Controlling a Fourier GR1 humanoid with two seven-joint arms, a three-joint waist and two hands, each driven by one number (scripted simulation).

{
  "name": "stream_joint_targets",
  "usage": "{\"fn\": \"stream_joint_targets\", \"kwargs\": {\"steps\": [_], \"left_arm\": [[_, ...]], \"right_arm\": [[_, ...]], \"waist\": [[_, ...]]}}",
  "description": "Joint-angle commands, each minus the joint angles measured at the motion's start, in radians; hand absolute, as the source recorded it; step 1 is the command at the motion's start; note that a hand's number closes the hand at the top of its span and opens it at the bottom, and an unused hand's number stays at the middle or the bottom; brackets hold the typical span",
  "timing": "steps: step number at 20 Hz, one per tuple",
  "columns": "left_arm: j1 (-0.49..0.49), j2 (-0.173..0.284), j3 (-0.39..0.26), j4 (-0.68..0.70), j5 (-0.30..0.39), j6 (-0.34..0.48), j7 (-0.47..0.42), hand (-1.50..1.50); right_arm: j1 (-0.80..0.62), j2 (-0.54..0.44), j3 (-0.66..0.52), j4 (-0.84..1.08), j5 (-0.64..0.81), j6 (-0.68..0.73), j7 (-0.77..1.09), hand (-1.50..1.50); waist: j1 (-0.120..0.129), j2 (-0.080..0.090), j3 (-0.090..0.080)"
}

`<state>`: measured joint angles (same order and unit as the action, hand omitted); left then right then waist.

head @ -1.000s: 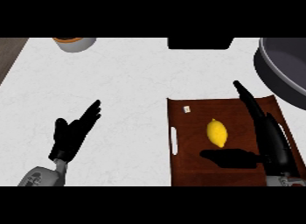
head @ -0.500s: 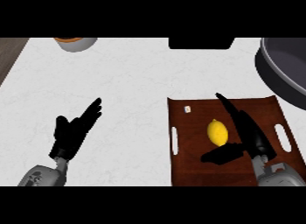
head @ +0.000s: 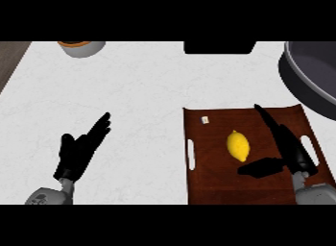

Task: Pick the lemon from the tray and place it in the pot

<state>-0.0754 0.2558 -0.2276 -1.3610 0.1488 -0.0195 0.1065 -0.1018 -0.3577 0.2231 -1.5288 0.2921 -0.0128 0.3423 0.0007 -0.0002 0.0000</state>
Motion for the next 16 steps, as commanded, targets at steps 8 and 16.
{"fn": "stream_joint_targets", "kwargs": {"steps": [8, 16], "left_arm": [[-0.021, -0.003, 0.069, -0.023, -0.001, -0.055, 0.062, 0.00], [-0.025, -0.049, 0.081, -0.026, -0.058, -0.054, 0.060, 0.00]], "right_arm": [[0.068, 0.077, -0.107, 0.085, -0.152, 0.101, -0.259, -1.50], [0.035, 0.153, -0.168, 0.242, -0.211, 0.145, -0.345, -1.50]], "waist": [[0.000, 0.000, 0.000], [0.000, 0.000, 0.000]]}}
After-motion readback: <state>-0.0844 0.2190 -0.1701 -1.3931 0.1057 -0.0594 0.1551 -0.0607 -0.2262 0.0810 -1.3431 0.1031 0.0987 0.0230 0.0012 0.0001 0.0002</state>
